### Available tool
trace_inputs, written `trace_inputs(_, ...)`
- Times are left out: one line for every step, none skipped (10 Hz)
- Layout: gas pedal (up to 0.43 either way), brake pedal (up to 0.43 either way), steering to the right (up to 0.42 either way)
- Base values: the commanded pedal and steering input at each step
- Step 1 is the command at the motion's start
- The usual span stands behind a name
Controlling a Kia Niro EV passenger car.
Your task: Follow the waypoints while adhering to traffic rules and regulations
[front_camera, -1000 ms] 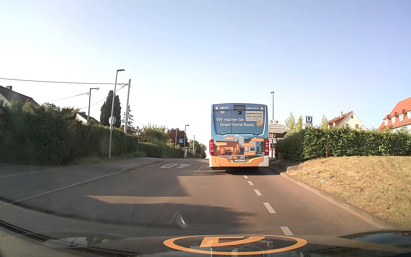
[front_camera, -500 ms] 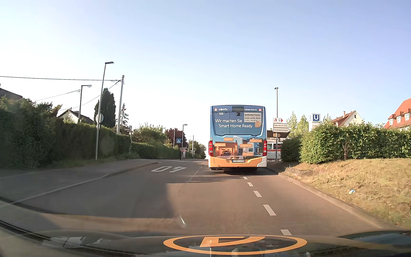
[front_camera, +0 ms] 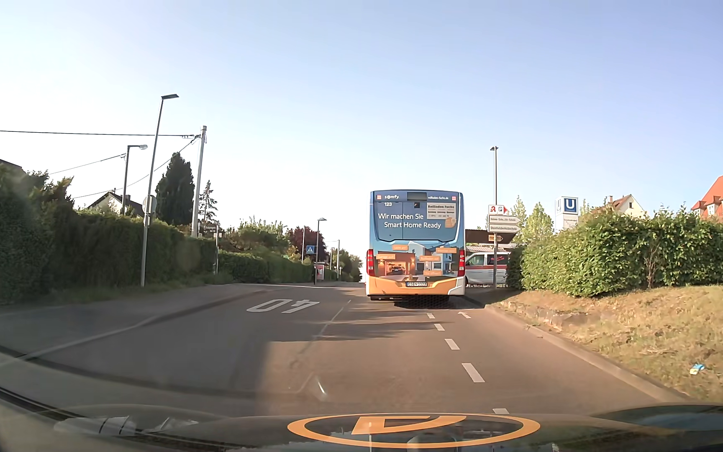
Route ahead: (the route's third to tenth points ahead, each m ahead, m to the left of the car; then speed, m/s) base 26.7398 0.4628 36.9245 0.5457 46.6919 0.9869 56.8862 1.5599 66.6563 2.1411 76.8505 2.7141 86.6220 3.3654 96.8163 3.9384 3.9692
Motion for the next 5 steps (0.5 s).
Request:
trace_inputs(0.157, 0.000, 0.001)
trace_inputs(0.197, 0.000, 0.001)
trace_inputs(0.197, 0.000, 0.001)
trace_inputs(0.197, 0.000, 0.001)
trace_inputs(0.209, 0.000, 0.001)
